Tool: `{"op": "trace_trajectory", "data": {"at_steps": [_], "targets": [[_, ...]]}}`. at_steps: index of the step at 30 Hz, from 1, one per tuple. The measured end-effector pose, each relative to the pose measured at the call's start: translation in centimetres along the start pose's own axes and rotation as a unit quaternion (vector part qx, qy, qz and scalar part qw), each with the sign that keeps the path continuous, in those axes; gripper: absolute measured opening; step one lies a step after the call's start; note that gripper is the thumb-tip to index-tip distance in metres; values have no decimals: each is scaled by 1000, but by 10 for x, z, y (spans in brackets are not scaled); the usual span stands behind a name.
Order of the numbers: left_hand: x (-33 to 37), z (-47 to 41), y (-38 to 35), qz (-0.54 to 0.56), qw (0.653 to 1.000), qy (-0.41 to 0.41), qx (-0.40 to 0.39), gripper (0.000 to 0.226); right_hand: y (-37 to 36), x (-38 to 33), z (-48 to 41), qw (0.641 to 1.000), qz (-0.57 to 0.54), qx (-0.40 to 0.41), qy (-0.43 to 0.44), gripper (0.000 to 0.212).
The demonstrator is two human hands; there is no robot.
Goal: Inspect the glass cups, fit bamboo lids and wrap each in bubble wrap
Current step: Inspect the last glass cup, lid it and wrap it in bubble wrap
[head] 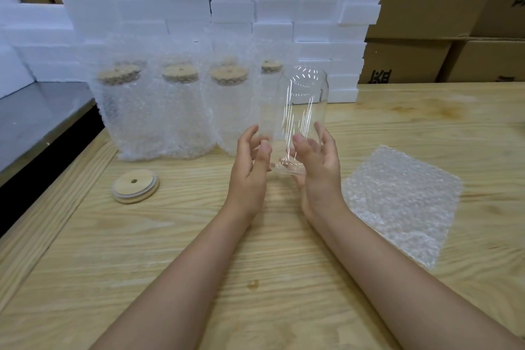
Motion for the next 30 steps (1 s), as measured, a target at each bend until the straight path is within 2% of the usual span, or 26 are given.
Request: {"op": "trace_trajectory", "data": {"at_steps": [3, 7, 9, 12, 16, 19, 22, 24, 27, 30], "targets": [[-9, -2, -2, 32, 994, 97, -40, 66, -5, 1, 0, 995, -92, -17, -20, 55], [-6, -2, -6, 61, 987, 127, -80, 60, -12, 4, 3, 993, -107, -36, -28, 47], [-5, -1, -5, 71, 988, 122, -67, 75, -12, 5, 3, 997, -62, -31, -22, 41], [-4, -2, -4, 87, 989, 103, -51, 64, -7, 5, 1, 1000, -5, -7, 1, 43], [-6, -3, -5, 65, 995, 68, -27, 65, -5, 2, 1, 998, 58, 11, 6, 55], [-5, -2, -6, 36, 998, 49, -19, 71, -3, 0, 2, 997, 66, 28, 19, 40], [-5, -3, -3, 31, 999, 39, -11, 56, -2, -5, 4, 995, 78, 36, 50, 31], [-5, -3, -3, 21, 999, 29, -10, 55, -5, -7, 6, 992, 95, 18, 76, 35], [-5, -2, -5, 4, 1000, 9, -19, 66, -11, -7, 9, 990, 103, -19, 94, 52], [-4, -2, -4, -6, 1000, -5, -18, 55, -10, -2, 7, 992, 95, -23, 84, 59]]}}
Point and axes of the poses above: each hand's wrist, its own z-axis away from the middle knuckle, its own y-axis out of the back of the hand, x = y × z, the point moved 4 cm from there along -z, towards the middle knuckle, and after that the axes turned 14 degrees about z, right-handed, at the moved point
